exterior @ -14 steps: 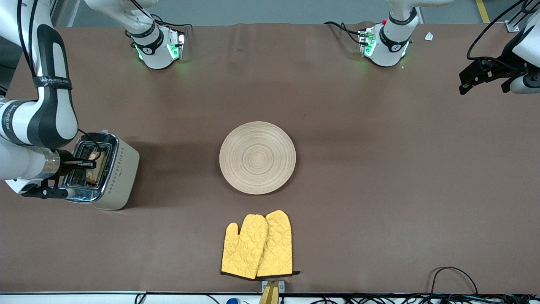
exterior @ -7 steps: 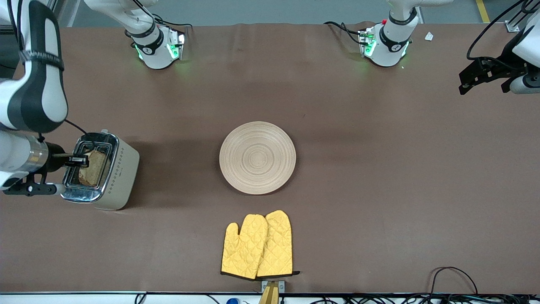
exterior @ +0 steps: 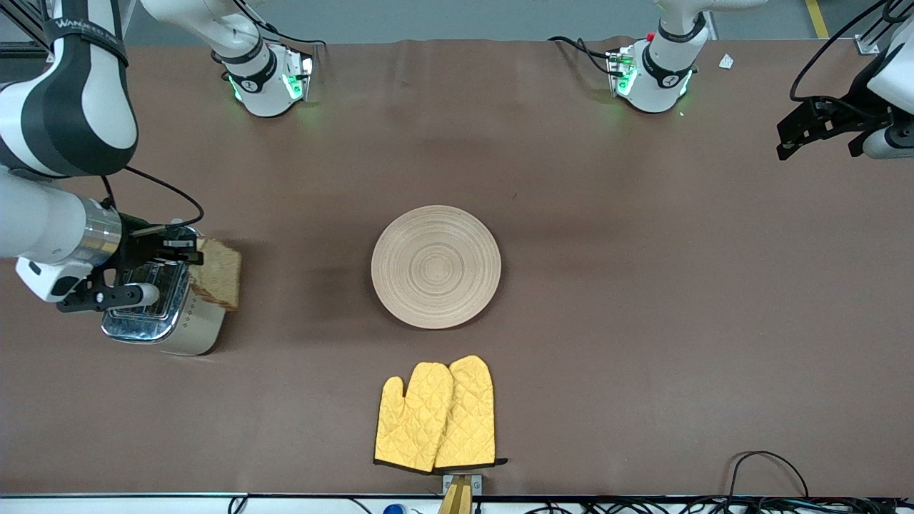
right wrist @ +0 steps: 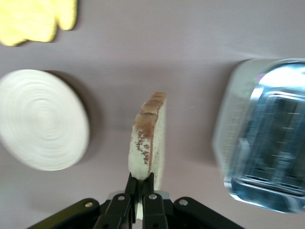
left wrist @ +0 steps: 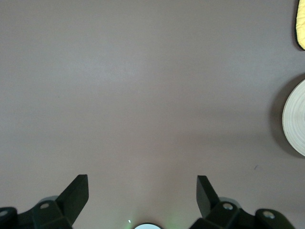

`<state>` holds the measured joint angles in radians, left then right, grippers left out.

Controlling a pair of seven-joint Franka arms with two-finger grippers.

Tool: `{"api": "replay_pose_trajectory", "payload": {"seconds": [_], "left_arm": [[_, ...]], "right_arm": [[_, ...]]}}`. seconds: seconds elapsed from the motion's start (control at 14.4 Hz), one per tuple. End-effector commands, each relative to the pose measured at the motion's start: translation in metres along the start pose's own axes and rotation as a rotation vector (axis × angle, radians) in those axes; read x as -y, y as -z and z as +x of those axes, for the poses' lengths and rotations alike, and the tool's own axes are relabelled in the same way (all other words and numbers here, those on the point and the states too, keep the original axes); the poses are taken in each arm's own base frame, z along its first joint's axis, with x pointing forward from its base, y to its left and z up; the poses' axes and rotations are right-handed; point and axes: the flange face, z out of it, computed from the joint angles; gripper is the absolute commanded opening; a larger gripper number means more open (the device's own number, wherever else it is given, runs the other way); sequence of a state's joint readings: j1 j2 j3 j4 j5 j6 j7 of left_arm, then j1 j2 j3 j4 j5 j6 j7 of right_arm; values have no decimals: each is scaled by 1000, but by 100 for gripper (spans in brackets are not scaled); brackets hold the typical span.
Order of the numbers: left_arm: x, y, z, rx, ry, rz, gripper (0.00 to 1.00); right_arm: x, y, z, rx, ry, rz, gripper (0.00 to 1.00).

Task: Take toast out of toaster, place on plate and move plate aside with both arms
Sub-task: 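Lift the toast out of the toaster and carry it over the plate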

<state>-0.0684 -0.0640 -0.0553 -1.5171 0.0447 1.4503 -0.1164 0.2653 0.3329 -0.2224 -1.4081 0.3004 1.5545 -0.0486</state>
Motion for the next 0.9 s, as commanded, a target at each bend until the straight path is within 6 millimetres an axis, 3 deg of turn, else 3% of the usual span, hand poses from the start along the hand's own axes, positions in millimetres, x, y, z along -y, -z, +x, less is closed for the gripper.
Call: {"api": "replay_pose_trajectory", "payload": {"seconds": [0.0,0.28,0.42,0.48,0.62,0.83], "left_arm": [[2,5,0,2,-16,-14,100],[4,5,0,2,-11,-14,100],[4,5,0,2,-11,-14,100],[4,5,0,2,-11,-13,100],[4,5,0,2,-11,-14,100],[4,5,0,2,-11,-14,100]], "right_arm": [[26,-33,9,39,16,80,8],[57,-130,13,96,-59,267,8],[76,-165,6,112,-72,301,8],[92,-179,1,119,-67,311,8],[105,-197,-2,101,-96,355,8],[125,-211,-6,109,-129,442,8]]}}
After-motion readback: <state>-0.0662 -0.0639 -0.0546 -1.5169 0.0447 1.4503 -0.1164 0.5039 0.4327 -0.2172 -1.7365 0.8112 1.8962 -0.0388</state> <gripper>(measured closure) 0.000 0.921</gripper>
